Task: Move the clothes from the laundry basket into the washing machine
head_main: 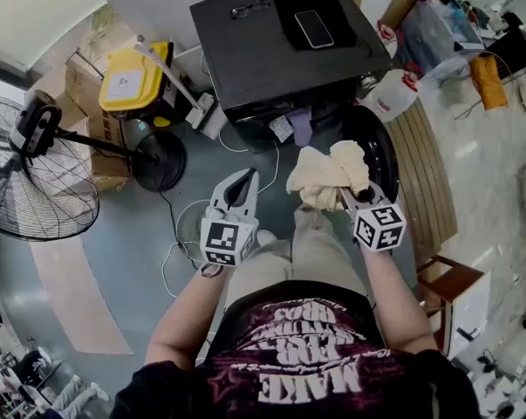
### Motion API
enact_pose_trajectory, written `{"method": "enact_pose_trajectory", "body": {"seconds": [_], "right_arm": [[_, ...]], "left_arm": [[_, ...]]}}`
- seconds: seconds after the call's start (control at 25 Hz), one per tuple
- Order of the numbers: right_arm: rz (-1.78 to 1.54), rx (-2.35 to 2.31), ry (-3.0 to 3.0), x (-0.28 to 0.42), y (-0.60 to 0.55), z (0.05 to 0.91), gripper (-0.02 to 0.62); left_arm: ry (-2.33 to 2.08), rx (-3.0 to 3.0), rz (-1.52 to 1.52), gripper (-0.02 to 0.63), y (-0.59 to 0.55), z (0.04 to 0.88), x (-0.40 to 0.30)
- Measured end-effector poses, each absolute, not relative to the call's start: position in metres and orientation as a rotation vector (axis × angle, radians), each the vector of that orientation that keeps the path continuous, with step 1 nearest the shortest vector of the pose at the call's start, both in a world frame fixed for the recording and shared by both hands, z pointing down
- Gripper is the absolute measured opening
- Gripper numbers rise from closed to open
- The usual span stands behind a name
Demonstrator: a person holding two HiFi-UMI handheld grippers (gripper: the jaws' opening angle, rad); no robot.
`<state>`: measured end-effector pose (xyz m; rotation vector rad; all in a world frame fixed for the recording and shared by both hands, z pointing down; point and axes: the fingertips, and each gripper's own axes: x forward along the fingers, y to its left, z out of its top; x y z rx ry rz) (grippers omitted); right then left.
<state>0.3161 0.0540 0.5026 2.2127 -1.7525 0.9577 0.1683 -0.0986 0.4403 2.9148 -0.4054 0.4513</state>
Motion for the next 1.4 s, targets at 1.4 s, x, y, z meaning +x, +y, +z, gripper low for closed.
{"method": "enact_pose_trajectory", "body": {"seconds": [1.4], "right_arm": [[1.213, 2.151, -1.790, 0.442, -0.045, 0.753, 0.130]], "left_arm": [[-0.681, 2.734, 0.585, 0.005, -0.157, 0.639, 0.243]]}}
